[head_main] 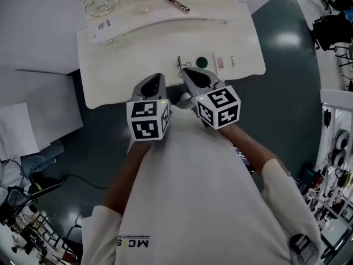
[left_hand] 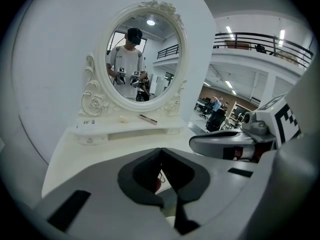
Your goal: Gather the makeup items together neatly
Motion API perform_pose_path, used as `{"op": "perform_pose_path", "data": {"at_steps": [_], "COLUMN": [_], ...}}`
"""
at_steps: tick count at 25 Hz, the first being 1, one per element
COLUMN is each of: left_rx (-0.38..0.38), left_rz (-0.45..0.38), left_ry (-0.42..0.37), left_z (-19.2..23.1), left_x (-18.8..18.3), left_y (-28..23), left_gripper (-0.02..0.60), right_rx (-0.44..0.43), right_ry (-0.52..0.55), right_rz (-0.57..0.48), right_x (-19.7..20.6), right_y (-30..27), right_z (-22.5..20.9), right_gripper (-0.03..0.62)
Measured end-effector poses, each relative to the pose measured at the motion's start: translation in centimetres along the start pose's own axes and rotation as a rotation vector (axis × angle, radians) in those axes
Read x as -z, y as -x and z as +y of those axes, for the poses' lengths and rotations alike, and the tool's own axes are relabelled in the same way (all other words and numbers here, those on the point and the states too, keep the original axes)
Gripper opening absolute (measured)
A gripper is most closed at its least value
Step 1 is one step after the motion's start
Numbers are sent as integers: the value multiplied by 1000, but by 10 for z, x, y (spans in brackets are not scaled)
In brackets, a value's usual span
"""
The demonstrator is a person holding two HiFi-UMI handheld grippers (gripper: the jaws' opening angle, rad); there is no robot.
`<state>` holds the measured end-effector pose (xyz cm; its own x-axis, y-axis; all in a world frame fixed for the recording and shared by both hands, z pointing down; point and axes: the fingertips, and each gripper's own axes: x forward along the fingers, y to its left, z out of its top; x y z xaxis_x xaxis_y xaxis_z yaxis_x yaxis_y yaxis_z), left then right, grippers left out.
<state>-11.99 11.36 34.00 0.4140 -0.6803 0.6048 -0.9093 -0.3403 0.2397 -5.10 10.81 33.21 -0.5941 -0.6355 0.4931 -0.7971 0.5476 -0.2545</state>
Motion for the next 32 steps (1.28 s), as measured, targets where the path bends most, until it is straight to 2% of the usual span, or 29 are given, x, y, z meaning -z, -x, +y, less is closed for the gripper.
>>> {"op": "perform_pose_path", "data": {"at_steps": [7,12,18,26,32], "left_rx": [34,56,52,100,104], "left_rz": [-32,-40,-110,-104,-105], "left_ry": [-20,-33,-58,-95,-84], "left_z": [0,-2,0,-9,-8], "left_x": [21,25,16,22,29], "left_y": [28,39,44,46,50], "left_gripper": [11,11,11,11,11], "right_rx": [96,113,123,151,149], "right_ry": [-3,1,15,-4,7], "right_rz": [-74,-102,-136,-168,-151], "right_x": [19,19,13,16,25], "right_y": [15,23,22,28,29], "right_z": [30,43,43,45,51], "right_gripper": [2,2,2,2,2]}}
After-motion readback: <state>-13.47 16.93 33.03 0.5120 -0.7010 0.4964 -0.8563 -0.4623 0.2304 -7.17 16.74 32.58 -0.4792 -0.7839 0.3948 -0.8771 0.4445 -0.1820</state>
